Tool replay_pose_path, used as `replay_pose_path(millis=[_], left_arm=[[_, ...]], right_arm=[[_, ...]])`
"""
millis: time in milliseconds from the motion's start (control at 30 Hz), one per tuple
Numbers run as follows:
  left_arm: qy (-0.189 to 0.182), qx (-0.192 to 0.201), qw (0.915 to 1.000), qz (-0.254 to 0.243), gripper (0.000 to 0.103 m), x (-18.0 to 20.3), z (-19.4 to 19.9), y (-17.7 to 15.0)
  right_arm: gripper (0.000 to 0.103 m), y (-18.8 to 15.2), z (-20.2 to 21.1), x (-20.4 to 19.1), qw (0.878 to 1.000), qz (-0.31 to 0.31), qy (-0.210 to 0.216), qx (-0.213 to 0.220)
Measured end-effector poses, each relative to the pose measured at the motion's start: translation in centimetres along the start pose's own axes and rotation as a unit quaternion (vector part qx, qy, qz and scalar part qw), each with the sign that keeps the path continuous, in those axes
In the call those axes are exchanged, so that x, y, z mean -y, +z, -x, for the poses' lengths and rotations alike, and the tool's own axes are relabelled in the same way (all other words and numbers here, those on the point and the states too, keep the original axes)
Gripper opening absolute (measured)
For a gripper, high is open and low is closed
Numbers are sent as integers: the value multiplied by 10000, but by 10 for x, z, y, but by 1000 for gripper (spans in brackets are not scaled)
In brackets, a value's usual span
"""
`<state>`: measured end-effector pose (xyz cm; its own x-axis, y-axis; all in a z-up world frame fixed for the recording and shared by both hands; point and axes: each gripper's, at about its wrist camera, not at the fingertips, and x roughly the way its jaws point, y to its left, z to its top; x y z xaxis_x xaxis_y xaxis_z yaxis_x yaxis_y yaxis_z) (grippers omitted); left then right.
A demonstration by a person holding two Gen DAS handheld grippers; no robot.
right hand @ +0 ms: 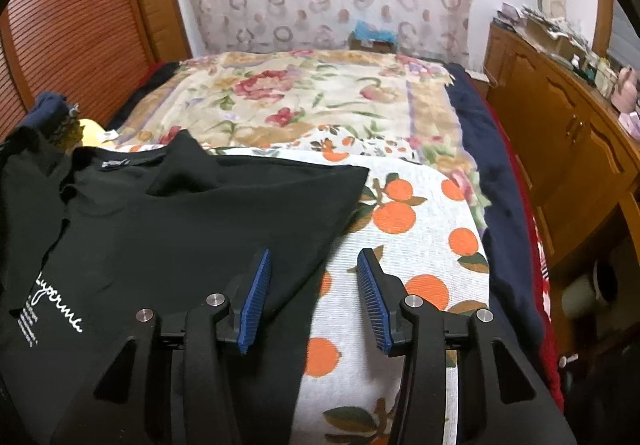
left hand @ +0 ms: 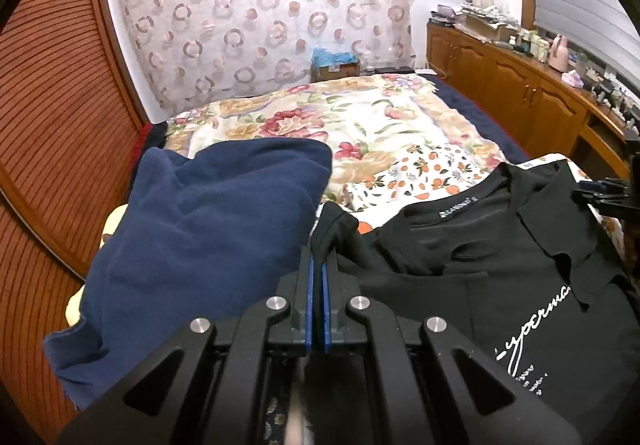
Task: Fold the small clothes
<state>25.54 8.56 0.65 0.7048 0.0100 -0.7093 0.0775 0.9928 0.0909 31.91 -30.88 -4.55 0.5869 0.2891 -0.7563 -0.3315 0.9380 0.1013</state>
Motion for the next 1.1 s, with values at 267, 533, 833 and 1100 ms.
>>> replay_pose_path(millis=[267, 533, 833, 1100], left_arm=[[-173, 46, 9998, 45, 1, 6, 3, -3], [-488, 239, 9985, 99, 1, 15, 16, -12], [-637, 723, 9949, 302, 1, 10, 69, -37], [-618, 935, 9929, 401, 1, 8, 98, -79]], right_arm=[[46, 12, -9, 5, 9999, -136, 34, -74], [9, 25, -22, 3, 9996, -164, 215, -59], [3, 18, 50, -25, 9955, -144, 508, 789], [3, -14, 123, -60, 9881, 150, 614, 1405]])
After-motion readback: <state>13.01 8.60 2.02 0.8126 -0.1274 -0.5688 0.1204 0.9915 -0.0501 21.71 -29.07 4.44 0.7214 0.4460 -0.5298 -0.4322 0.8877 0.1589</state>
